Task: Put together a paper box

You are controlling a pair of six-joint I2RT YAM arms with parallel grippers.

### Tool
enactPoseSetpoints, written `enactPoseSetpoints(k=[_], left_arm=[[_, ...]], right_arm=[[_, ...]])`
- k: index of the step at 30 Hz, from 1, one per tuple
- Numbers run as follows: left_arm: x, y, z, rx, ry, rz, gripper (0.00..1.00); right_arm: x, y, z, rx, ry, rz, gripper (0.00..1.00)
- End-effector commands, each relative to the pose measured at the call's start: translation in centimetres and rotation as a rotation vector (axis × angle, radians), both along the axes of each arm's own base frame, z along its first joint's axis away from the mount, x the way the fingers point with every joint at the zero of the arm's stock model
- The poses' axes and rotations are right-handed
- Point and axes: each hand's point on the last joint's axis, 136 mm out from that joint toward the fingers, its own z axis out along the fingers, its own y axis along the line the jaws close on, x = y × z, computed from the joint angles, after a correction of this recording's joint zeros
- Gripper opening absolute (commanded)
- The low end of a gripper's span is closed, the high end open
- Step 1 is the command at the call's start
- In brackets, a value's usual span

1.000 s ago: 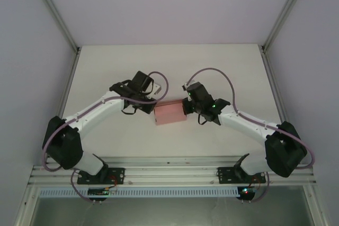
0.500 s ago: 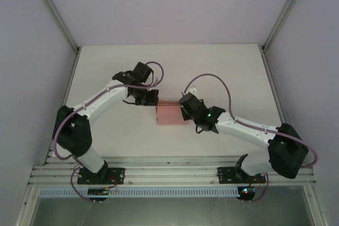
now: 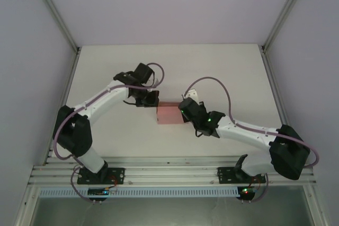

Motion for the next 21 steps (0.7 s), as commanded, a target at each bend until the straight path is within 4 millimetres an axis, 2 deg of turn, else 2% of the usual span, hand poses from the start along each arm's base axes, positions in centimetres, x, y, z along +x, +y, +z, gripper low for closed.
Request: enactPoseSetpoints(k=[1, 4, 6, 10, 17, 21], left_arm=[[-0.9, 0.7, -1.5, 0.071, -0.035, 0.021, 0.0], [-1.5, 1.1, -2.5, 0.044, -0.017, 0.092, 0.0], [-2.0, 0.4, -2.9, -0.013, -0.014, 0.099, 0.0], [-3.0, 1.1, -3.4, 0.035, -0.05, 0.065, 0.0], [-5.5, 1.1, -5.7, 0.127, -0.078, -0.081, 0.0], [-7.0, 1.3, -7.1, 0.174, -0.059, -0.132, 0.0]], right_arm=[[-0.3, -0.2, -0.1, 0.02, -0.013, -0.014, 0.0], [-0.4, -0.3, -0.1, 0.028, -0.019, -0.025, 0.0], [-0.3, -0.2, 0.0, 0.033, -0.034, -0.024, 0.0], [-0.6, 0.1, -0.3, 0.029, -0.036, -0.004, 0.0], [-2.2, 0.0, -2.5, 0.042, 0.015, 0.043, 0.0], [-3.6, -1.1, -4.0, 0.04, 0.07, 0.045, 0.0]])
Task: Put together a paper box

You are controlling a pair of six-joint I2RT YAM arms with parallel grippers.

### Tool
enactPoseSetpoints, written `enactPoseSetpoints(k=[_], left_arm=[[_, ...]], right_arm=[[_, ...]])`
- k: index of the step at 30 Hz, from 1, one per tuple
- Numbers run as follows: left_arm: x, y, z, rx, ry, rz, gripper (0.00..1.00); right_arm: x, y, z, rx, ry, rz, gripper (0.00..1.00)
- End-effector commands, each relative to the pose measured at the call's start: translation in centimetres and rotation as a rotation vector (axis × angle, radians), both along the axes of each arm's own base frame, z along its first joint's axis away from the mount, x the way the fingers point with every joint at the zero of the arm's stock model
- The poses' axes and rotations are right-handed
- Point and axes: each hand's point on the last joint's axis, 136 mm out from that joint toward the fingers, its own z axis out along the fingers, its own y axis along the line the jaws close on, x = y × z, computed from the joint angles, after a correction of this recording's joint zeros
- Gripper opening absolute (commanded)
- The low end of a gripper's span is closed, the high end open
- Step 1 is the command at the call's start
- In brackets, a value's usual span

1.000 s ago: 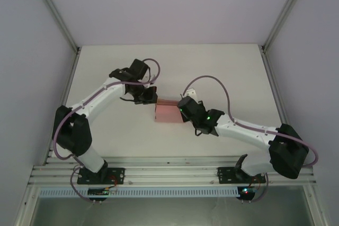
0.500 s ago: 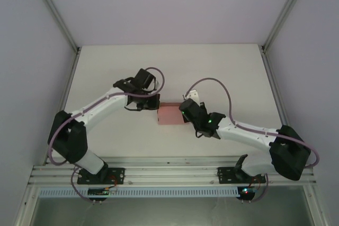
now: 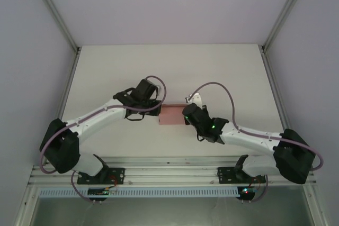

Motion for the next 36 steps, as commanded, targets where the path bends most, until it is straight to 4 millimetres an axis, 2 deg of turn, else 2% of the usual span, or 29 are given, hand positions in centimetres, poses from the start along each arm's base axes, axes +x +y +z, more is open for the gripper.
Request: enactPoseSetpoints(k=[1, 8, 11, 13, 15, 17, 22, 26, 30, 33, 36], left_arm=[[-5.6, 2.4, -6.4, 0.201, 0.207, -0.088, 0.0], [-7.6, 3.0, -8.1, 0.266, 0.231, -0.126, 0.0], [-7.7, 3.2, -8.9, 0.285, 0.247, -0.119, 0.0], [-7.6, 3.0, -9.0, 0.28, 0.246, -0.115, 0.0], [-7.4, 2.8, -8.8, 0.269, 0.242, -0.11, 0.0], [-7.1, 2.6, -8.5, 0.267, 0.232, -0.105, 0.0], [-6.0, 2.2, -7.2, 0.268, 0.194, -0.086, 0.0], [-5.7, 1.6, -6.7, 0.255, 0.183, -0.093, 0.0], [-5.3, 1.3, -6.0, 0.239, 0.172, -0.091, 0.0], [-5.1, 1.0, -5.5, 0.229, 0.157, -0.096, 0.0], [-4.9, 0.8, -5.2, 0.227, 0.144, -0.105, 0.04]], right_arm=[[-2.8, -0.6, -3.7, -0.036, 0.135, 0.061, 0.0], [-5.0, -1.2, -6.2, 0.01, 0.223, 0.09, 0.0], [-5.9, -1.2, -7.5, 0.035, 0.269, 0.104, 0.0], [-5.9, -1.2, -7.4, 0.038, 0.264, 0.112, 0.0], [-5.4, -1.2, -6.3, 0.043, 0.241, 0.114, 0.05], [-4.7, -0.9, -4.7, 0.073, 0.217, 0.121, 0.15], [-3.5, 0.0, 0.0, 0.24, 0.175, 0.181, 0.58], [-2.8, -0.1, 3.4, 0.364, 0.102, 0.209, 0.68], [-1.9, -1.0, 5.0, 0.432, 0.067, 0.187, 0.78], [-0.6, -2.2, 4.6, 0.423, 0.095, 0.106, 0.79], [0.5, -2.7, 3.3, 0.419, 0.145, 0.059, 0.78]])
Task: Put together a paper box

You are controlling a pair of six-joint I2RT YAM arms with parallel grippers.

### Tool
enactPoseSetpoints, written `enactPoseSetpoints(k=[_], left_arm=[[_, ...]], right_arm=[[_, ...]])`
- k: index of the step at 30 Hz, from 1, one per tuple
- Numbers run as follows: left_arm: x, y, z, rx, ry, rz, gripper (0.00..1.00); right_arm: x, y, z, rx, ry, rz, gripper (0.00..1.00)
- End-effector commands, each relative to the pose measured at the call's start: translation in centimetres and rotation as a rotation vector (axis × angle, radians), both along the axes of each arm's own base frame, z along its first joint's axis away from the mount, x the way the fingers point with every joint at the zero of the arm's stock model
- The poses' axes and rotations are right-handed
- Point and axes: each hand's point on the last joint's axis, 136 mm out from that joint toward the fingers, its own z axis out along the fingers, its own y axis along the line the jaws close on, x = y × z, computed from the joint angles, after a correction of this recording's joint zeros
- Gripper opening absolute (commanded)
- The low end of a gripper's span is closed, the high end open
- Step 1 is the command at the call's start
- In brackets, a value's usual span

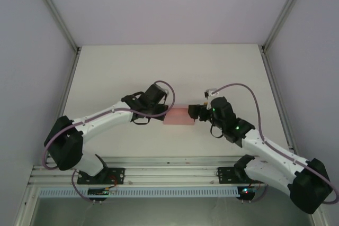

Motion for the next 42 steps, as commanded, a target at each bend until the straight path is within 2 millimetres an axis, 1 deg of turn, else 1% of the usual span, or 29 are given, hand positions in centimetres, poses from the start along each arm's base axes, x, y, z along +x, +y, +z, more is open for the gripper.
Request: enactPoseSetpoints(k=[1, 3, 5, 6, 7, 8, 10, 12, 13, 15, 17, 18, 19, 20, 21, 22, 23, 26, 29, 31, 33, 34, 36, 38, 40, 41, 42], left_arm=[[-4.0, 2.5, -4.5, 0.16, 0.196, -0.04, 0.04], [-3.8, 2.5, -4.3, 0.163, 0.188, -0.039, 0.05], [-3.7, 2.4, -4.1, 0.161, 0.182, -0.04, 0.06], [-3.6, 2.3, -3.9, 0.155, 0.18, -0.043, 0.07], [-3.6, 2.1, -3.6, 0.146, 0.179, -0.041, 0.09], [-3.6, 1.8, -3.3, 0.135, 0.176, -0.045, 0.12], [-3.4, 1.5, -2.5, 0.115, 0.16, -0.047, 0.2], [-3.2, 1.2, -1.6, 0.091, 0.14, -0.05, 0.24], [-3.1, 1.0, -0.9, 0.074, 0.131, -0.051, 0.27], [-3.1, 0.4, 0.4, 0.036, 0.12, -0.064, 0.37], [-3.1, -0.1, 1.8, -0.007, 0.108, -0.073, 0.4], [-3.0, -0.3, 2.4, -0.02, 0.1, -0.069, 0.43], [-2.7, -0.2, 3.1, -0.032, 0.092, -0.054, 0.53], [-2.5, -0.2, 3.5, -0.044, 0.089, -0.041, 0.7], [-2.3, -0.2, 3.8, -0.055, 0.089, -0.025, 0.81], [-1.9, -0.2, 4.1, -0.077, 0.093, -0.012, 0.88], [-1.7, -0.3, 4.2, -0.1, 0.1, -0.007, 1.0], [-0.5, -0.3, 4.8, -0.171, 0.105, 0.015, 1.0], [0.7, 0.2, 4.2, -0.219, 0.125, 0.053, 1.0], [1.2, 0.5, 3.3, -0.237, 0.142, 0.061, 1.0], [1.3, 0.7, 2.0, -0.242, 0.172, 0.06, 1.0], [1.2, 1.0, 1.0, -0.232, 0.19, 0.054, 0.98], [0.8, 1.3, -1.0, -0.223, 0.233, 0.051, 0.89], [0.2, 1.4, -2.5, -0.237, 0.268, 0.043, 0.81], [-0.8, 1.2, -3.9, -0.257, 0.302, 0.013, 0.78], [-1.2, 1.2, -4.6, -0.264, 0.316, 0.011, 0.74], [-1.6, 1.1, -5.2, -0.275, 0.327, -0.009, 0.68]], right_arm=[[0.9, -0.1, -0.7, 0.025, 0.083, -0.029, 0.76], [1.4, -0.5, -2.1, 0.03, 0.155, -0.068, 0.71], [1.5, -1.4, -3.5, -0.009, 0.213, -0.124, 0.64], [1.6, -1.7, -4.0, -0.026, 0.224, -0.139, 0.62], [1.8, -2.0, -4.2, -0.039, 0.219, -0.16, 0.62], [1.5, -2.1, -4.7, -0.038, 0.232, -0.169, 0.62], [1.0, -1.9, -5.6, -0.033, 0.243, -0.157, 0.61], [0.4, -2.0, -6.5, -0.025, 0.266, -0.161, 0.61], [0.2, -2.2, -7.0, -0.026, 0.273, -0.164, 0.6], [-0.2, -2.3, -7.6, -0.016, 0.291, -0.172, 0.6], [-0.5, -2.4, -7.9, -0.017, 0.296, -0.173, 0.6], [-0.6, -2.5, -8.1, -0.019, 0.3, -0.177, 0.6], [-0.7, -2.5, -8.2, -0.021, 0.302, -0.177, 0.6], [-0.7, -2.6, -8.2, -0.021, 0.305, -0.179, 0.6], [-0.7, -2.6, -8.2, -0.023, 0.307, -0.18, 0.6], [-0.8, -2.7, -8.3, -0.026, 0.311, -0.181, 0.6], [-0.9, -2.7, -8.4, -0.029, 0.314, -0.181, 0.6], [-1.0, -2.6, -8.6, -0.025, 0.323, -0.174, 0.6], [-1.1, -2.5, -8.8, -0.022, 0.328, -0.168, 0.6], [-1.2, -2.5, -8.8, -0.019, 0.331, -0.168, 0.6], [-1.3, -2.6, -9.1, -0.02, 0.336, -0.171, 0.6], [-1.3, -2.6, -9.2, -0.018, 0.339, -0.171, 0.6], [-1.5, -2.7, -9.5, -0.022, 0.347, -0.173, 0.61], [-1.5, -2.9, -9.9, -0.02, 0.352, -0.178, 0.61], [-1.6, -2.9, -10.3, -0.013, 0.359, -0.177, 0.61], [-1.7, -2.9, -10.6, -0.006, 0.362, -0.171, 0.6], [-1.8, -2.9, -11.0, -0.001, 0.37, -0.165, 0.6]])
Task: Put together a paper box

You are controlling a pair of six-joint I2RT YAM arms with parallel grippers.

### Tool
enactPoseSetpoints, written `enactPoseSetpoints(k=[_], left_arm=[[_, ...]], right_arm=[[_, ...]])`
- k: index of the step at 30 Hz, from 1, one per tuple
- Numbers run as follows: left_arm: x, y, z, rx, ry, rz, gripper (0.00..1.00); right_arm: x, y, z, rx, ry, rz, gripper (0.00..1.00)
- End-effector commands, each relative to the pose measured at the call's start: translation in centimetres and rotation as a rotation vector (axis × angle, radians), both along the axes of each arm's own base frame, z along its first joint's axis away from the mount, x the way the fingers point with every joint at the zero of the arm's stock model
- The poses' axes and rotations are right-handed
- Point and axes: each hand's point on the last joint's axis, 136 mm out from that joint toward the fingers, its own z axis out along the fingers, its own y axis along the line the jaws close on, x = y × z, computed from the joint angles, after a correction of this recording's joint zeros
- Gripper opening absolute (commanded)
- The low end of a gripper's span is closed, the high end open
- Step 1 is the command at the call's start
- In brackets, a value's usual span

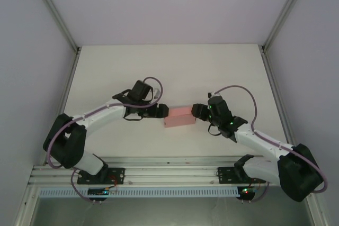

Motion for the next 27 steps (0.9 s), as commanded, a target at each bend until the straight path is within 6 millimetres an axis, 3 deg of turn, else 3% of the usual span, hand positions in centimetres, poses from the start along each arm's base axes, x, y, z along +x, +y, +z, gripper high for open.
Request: enactPoseSetpoints(k=[1, 3, 6, 9, 13, 17, 21, 25, 26, 27], left_arm=[[-2.2, 0.3, -3.8, 0.007, 0.084, -0.048, 0.61], [-2.7, 0.6, -5.0, 0.013, 0.095, -0.053, 0.44], [-3.2, 0.7, -5.9, 0.008, 0.114, -0.062, 0.26], [-3.5, 0.8, -6.4, 0.008, 0.122, -0.062, 0.16], [-3.7, 0.9, -6.9, 0.001, 0.122, -0.067, 0.0], [-3.8, 1.1, -7.5, 0.014, 0.115, -0.075, 0.0], [-3.6, 1.2, -7.4, 0.021, 0.105, -0.07, 0.02], [-2.4, 0.8, -5.5, 0.025, 0.066, -0.06, 0.38], [-1.8, 0.7, -4.8, 0.037, 0.048, -0.055, 0.4], [-1.2, 0.6, -3.9, 0.047, 0.03, -0.05, 0.46]], right_arm=[[-3.0, -1.6, -5.5, -0.075, 0.171, 0.014, 0.59], [-3.2, -1.4, -6.2, -0.061, 0.178, 0.034, 0.58], [-3.9, -1.5, -7.4, -0.054, 0.191, 0.053, 0.45], [-4.3, -1.5, -8.3, -0.039, 0.187, 0.067, 0.28], [-4.7, -1.4, -9.0, -0.024, 0.166, 0.085, 0.19], [-4.9, -1.4, -9.4, -0.021, 0.171, 0.092, 0.12], [-4.3, -1.0, -8.3, -0.006, 0.141, 0.092, 0.14], [-3.5, -0.5, -6.1, 0.012, 0.114, 0.097, 0.25], [-3.2, -0.1, -5.2, 0.022, 0.108, 0.104, 0.31], [-2.9, 0.0, -4.2, 0.027, 0.097, 0.103, 0.45]])
